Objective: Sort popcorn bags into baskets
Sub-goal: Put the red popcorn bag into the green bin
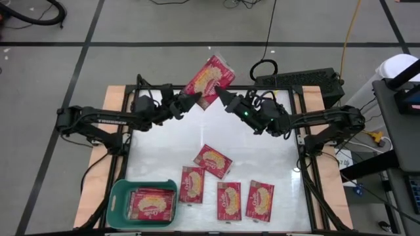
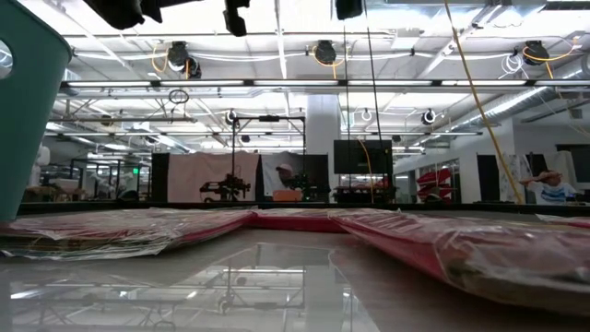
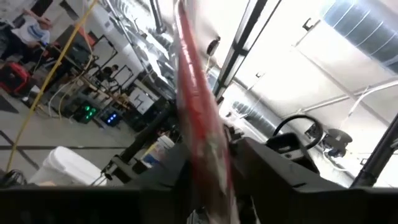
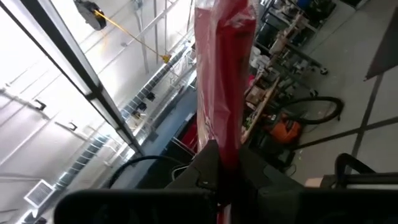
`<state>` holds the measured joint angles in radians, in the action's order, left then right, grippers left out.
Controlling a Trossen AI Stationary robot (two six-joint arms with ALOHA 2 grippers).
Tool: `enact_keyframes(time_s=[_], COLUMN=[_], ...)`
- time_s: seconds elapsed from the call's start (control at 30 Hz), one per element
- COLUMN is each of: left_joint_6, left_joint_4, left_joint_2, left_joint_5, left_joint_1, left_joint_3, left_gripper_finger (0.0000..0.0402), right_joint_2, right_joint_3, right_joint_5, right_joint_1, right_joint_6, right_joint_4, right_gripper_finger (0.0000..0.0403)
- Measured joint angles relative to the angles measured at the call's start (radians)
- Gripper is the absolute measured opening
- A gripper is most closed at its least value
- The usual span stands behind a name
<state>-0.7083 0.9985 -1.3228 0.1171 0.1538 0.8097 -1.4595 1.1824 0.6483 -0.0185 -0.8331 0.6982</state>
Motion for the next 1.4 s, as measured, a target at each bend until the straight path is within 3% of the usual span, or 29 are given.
enact_keyframes(time_s=[0.27,0.4,0.6,0.77,0.97,1.17,1.4], left_joint_6=[-0.008,-0.011,-0.038,-0.046,-0.049,-0.058,-0.237], left_joint_4=[-0.008,-0.022,-0.145,-0.422,-0.908,-1.338,-1.688], left_joint_2=[0.0,0.013,0.08,0.222,0.46,0.69,0.865], left_joint_5=[-0.047,-0.083,-0.154,-0.348,-0.512,-0.559,-0.568], left_joint_1=[0.006,0.016,0.046,0.085,0.099,0.025,-0.177], left_joint_3=[0.0,-0.001,-0.001,-0.001,-0.001,-0.001,-0.001], left_gripper_finger=[0.0025,0.0022,0.0028,0.0024,0.0027,0.0028,0.0029], right_joint_2=[0.001,0.012,0.047,0.146,0.302,0.437,0.459], right_joint_3=[-0.029,-0.04,-0.077,-0.166,-0.327,-0.47,-0.491], right_joint_5=[-0.024,-0.03,-0.092,-0.232,-0.257,-0.215,-0.11], right_joint_1=[0.017,0.016,0.017,0.016,-0.037,-0.116,-0.153], right_joint_6=[0.007,0.007,0.0,-0.043,-0.168,-0.217,-0.212], right_joint_4=[0.048,0.045,0.03,-0.047,-0.123,-0.123,-0.181], right_gripper_finger=[0.0009,0.0027,0.0098,0.0143,0.0157,0.0157,0.0157])
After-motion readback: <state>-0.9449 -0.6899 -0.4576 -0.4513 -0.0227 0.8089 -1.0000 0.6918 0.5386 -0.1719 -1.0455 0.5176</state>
